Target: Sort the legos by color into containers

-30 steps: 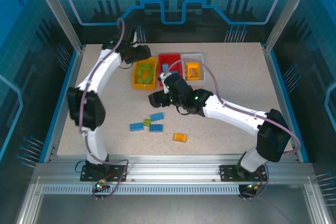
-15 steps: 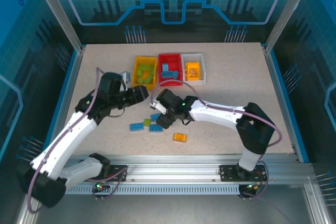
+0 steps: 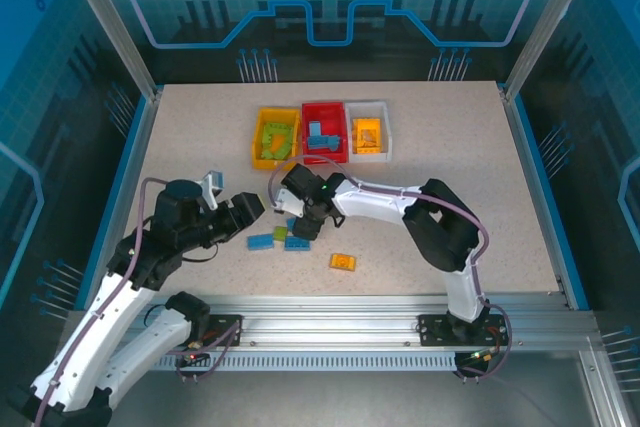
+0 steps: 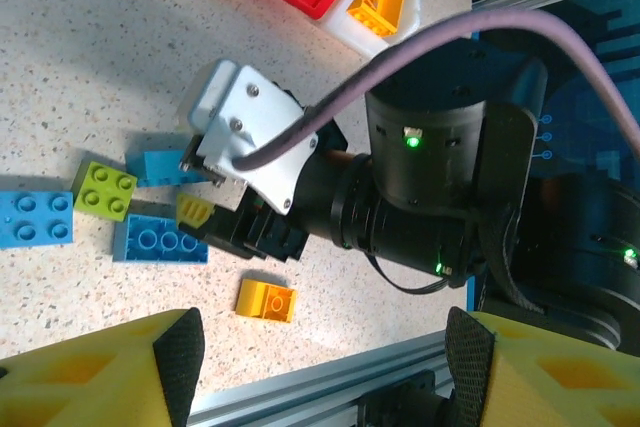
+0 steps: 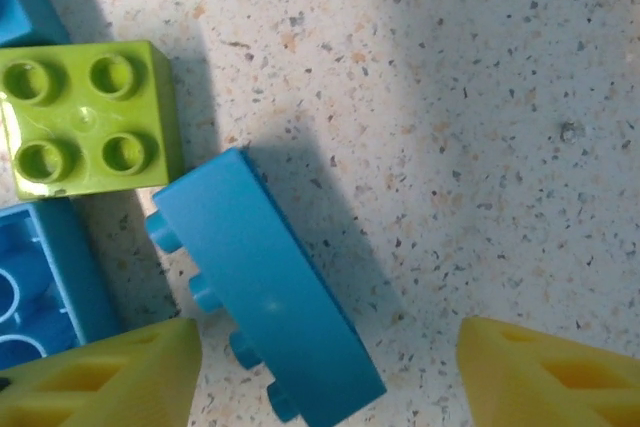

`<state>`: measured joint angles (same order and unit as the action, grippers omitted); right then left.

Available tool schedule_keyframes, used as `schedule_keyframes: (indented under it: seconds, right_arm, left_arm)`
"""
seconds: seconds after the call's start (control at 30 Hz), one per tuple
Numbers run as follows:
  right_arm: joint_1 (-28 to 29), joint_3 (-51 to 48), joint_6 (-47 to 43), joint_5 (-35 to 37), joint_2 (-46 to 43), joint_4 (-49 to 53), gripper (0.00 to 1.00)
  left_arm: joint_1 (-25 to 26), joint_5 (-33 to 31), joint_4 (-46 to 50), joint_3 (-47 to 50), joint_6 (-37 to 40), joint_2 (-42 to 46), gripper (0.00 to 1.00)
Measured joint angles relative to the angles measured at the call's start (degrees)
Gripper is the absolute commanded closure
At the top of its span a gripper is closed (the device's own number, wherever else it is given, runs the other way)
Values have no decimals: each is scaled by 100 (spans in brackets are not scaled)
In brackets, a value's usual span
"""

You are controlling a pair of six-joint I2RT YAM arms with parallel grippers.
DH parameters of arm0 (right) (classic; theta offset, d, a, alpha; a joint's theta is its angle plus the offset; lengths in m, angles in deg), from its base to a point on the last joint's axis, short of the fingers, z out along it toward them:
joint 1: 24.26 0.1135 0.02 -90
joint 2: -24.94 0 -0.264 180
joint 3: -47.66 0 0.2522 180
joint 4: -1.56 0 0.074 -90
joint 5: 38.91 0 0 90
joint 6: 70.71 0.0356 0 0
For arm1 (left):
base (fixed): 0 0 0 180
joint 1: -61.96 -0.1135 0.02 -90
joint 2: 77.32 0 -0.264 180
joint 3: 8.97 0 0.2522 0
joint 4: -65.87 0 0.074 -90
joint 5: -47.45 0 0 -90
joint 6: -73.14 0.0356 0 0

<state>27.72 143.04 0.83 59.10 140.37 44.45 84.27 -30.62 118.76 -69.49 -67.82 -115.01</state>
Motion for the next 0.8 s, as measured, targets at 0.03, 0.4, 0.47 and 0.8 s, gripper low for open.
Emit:
schedule_keyframes:
  seconds: [0.03,0.4,0.47,0.8]
  right_arm:
    - [-11,44,-24,-31,33,28,37]
    - [-28,378,-166,-424,339,348,62]
    - [-31,389,-149,-444,339,341,70]
    - [-590,-35,479,-654,-514,195,80]
  left_arm:
    - [0,0,17,0,-11,-11,32]
    - [0,0,66,0,-22,-111,32]
    - [0,0,66,2,-33,-101,32]
    - [9,46,-201,7,-164,-330,33]
